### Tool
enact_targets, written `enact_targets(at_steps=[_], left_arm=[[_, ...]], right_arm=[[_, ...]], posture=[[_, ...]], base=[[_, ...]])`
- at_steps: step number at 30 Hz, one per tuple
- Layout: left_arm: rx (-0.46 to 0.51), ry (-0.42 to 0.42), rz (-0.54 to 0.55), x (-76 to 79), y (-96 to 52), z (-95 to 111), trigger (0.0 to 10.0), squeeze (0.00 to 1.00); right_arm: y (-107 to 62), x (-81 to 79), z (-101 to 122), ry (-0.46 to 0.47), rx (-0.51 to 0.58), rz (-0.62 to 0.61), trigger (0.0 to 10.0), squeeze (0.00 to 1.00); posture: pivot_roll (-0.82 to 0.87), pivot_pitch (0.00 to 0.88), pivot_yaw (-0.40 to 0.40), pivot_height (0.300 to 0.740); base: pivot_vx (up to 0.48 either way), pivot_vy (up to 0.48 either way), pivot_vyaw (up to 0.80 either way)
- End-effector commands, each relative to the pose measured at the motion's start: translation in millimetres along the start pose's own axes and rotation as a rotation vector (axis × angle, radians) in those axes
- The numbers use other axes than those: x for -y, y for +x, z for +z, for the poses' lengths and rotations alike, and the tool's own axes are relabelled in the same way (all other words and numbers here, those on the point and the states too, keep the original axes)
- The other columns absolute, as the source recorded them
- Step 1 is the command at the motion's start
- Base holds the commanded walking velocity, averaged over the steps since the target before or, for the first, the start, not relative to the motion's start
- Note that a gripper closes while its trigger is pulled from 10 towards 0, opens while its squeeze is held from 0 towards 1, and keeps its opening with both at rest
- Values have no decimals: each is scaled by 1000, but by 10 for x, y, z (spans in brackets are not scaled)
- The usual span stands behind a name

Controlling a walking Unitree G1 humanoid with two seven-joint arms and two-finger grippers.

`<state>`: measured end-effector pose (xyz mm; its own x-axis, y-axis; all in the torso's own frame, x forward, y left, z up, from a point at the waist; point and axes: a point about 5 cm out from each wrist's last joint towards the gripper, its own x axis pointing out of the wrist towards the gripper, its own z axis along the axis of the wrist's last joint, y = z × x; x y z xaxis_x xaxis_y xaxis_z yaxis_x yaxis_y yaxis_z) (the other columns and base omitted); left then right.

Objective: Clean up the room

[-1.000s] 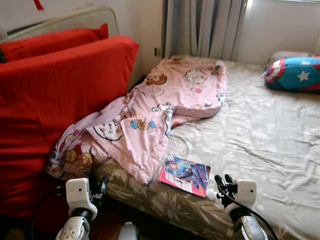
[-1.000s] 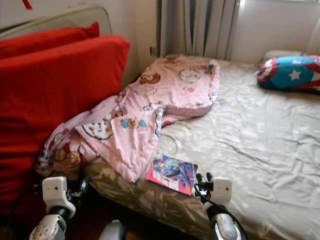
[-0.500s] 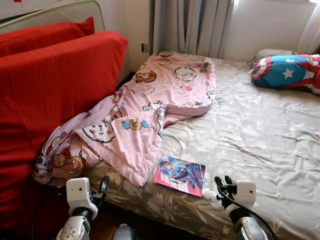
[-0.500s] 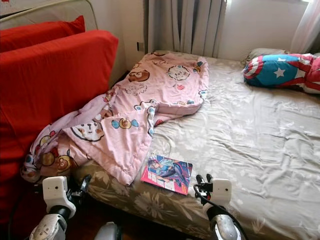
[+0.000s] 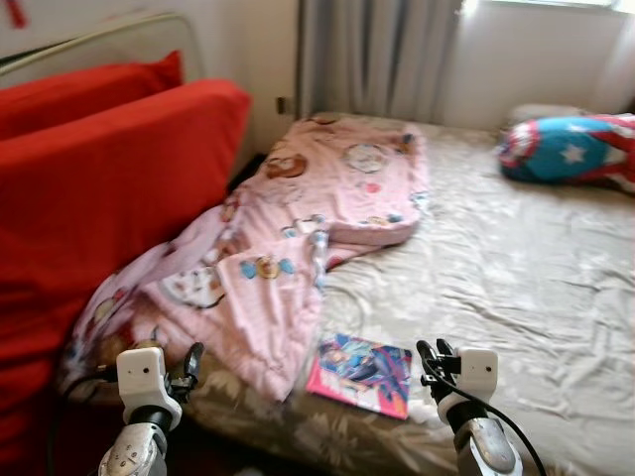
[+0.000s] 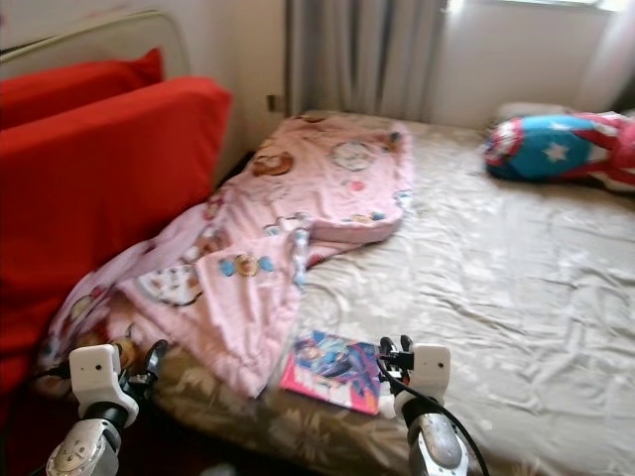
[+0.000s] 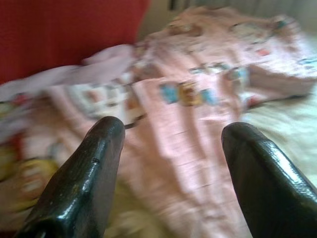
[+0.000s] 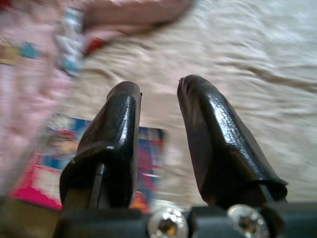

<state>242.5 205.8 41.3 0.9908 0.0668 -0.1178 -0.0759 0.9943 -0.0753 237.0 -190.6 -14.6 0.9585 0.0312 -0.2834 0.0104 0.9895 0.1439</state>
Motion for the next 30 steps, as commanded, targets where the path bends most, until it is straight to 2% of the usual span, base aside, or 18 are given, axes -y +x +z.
enact_targets(at_steps=[1, 5, 12, 17, 18, 19, 21, 23, 25, 26, 30], left_arm=[[-13, 7, 40, -127, -31, -11, 10000, 0], [-13, 7, 43, -124, -36, -16, 10000, 0], [-2, -11, 62, -144, -85, 21, 10000, 0], [9, -3, 50, -147, -162, 74, 10000, 0], [3, 6, 31, -119, -148, 76, 10000, 0], [-1, 7, 27, -113, -155, 69, 10000, 0], [-10, 10, 23, -98, -168, 59, 10000, 0], [-6, 6, 7, -61, -164, 93, 10000, 0], [14, 16, -21, -20, -127, 185, 10000, 0], [21, 22, -19, -33, -97, 215, 10000, 0], [34, 20, 4, -94, -158, 302, 10000, 0]], right_arm=[[92, -157, 38, 15, -2, 58, 10000, 0], [113, -154, 24, 25, -19, 55, 10000, 0], [214, -171, -14, 120, -107, 52, 10000, 0], [213, -186, -93, 159, -163, 29, 10000, 0], [236, -224, -116, 170, -199, 23, 10000, 1000], [235, -241, -136, 169, -214, 24, 10000, 1000], [224, -276, -188, 164, -254, 34, 10000, 1000], [229, -279, -198, 145, -274, 30, 10000, 1000], [279, -268, -148, 166, -274, -3, 10000, 1000], [311, -270, -115, 187, -273, -23, 10000, 1000], [340, -294, -98, 196, -281, -50, 10000, 1000]], posture=[[72, 0, -35, 652], [75, 0, -40, 652], [72, 0, -39, 652], [81, 59, -36, 652], [94, 87, -37, 652], [95, 122, -27, 652], [91, 134, -29, 652], [90, 145, -32, 652], [102, 194, -48, 652], [105, 203, -49, 652], [126, 254, -63, 652]], base=[[0, 0, 0], [0, 0, 0], [0, 0, 0], [0, 0, 0], [0, 0, 0], [0, 0, 0], [0, 0, 0], [0, 0, 0], [0, 0, 0], [0, 0, 0], [0, 0, 0]])
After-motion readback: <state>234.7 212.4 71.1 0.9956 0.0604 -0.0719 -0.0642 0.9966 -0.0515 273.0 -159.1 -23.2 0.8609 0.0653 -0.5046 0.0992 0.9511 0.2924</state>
